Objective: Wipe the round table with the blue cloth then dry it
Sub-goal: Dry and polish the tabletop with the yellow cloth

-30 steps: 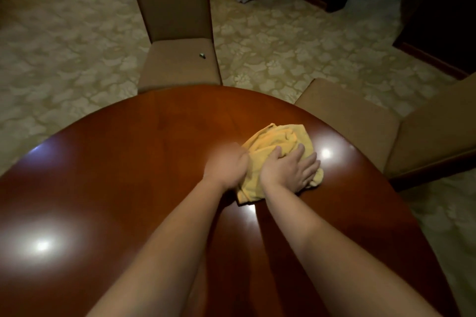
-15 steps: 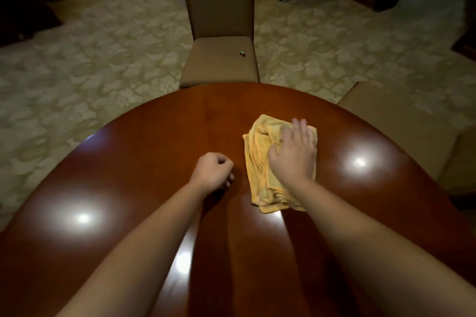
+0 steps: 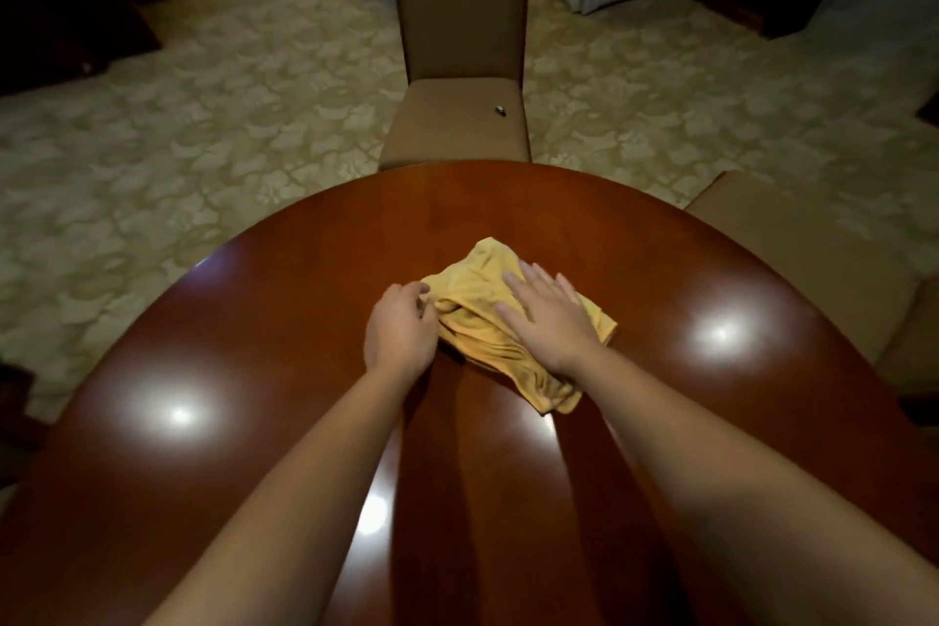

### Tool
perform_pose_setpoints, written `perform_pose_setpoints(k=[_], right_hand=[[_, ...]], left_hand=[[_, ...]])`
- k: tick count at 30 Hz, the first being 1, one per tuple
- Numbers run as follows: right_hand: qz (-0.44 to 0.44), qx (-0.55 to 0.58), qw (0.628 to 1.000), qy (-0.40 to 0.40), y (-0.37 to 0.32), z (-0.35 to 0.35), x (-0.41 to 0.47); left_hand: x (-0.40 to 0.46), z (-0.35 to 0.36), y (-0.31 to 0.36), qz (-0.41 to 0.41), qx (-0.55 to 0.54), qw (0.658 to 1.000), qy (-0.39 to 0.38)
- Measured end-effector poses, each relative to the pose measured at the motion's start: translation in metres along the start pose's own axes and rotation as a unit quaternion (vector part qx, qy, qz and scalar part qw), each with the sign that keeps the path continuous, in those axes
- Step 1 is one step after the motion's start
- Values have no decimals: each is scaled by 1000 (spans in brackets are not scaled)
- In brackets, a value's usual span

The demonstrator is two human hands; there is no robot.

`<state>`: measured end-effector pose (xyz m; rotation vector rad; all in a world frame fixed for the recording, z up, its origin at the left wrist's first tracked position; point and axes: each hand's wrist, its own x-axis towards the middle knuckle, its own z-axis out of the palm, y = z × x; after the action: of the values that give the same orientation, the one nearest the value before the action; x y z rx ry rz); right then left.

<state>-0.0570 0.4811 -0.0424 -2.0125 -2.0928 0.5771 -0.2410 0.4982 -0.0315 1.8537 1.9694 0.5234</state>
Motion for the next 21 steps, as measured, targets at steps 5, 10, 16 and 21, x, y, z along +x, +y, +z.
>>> perform_pose_setpoints(k=[5,10,16,21], right_hand=[[266,33,951,152,-30,28,-22],[151,-56,985,66,-27,26,-3],[0,-103,995,-17,-43,30,-8],[-44,-118,991,-43,-49,33,-23]], left_hand=[[1,8,8,163,138,966,-143],[9,-9,-4,158,163,966,-126],[9,-16,-18,181,194,962,-59],[-18,-12,-52,190,169,959,-121]])
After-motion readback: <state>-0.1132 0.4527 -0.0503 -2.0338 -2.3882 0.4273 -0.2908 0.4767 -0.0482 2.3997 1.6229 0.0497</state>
